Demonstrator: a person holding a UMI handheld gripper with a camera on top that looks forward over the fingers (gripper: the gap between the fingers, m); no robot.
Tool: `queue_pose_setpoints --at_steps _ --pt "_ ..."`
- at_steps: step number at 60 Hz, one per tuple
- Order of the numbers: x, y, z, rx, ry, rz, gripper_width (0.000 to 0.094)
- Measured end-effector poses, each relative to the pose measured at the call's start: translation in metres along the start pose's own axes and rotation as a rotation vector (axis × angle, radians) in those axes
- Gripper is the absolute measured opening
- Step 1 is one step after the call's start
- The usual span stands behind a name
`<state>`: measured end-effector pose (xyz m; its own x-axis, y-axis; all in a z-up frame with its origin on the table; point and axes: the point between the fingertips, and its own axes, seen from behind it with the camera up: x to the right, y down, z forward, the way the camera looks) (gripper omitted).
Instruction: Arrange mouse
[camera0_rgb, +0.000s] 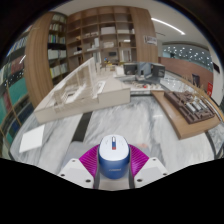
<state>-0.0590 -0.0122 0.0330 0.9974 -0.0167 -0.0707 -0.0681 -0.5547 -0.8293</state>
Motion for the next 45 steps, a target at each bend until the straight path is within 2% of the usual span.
queue_pose_setpoints --at_steps 7,8,10,17,18,19,20,23,26,35,45 --pt "-0.001 0.047 0.008 -0.091 0.011 -0.030 0.0390" --pt "0.001 0.053 0.009 -0.106 0.017 -0.034 0.0405" --pt "0.002 0.047 0.013 -0.068 0.010 -0.052 0.0429" --pt "0.001 0.053 0.008 -0.128 -0.018 -0.114 0.0536" --pt "0.000 0.056 0.006 -0.148 -0.029 -0.109 0.0562" --pt "-0.002 0.058 0.003 -0.165 -0.043 -0.101 0.0675" --pt "-0.003 0.058 -0.001 -0.176 -0.057 -0.091 0.0722" --pt "-0.005 0.053 -0.013 -0.165 -0.092 -0.071 0.0864" --pt "0.000 0.050 -0.031 -0.137 -0.096 -0.066 0.0810" --pt "0.017 0.056 -0.090 -0.081 -0.136 0.017 0.0828" --pt "0.051 0.076 -0.132 -0.049 -0.132 0.153 0.0827"
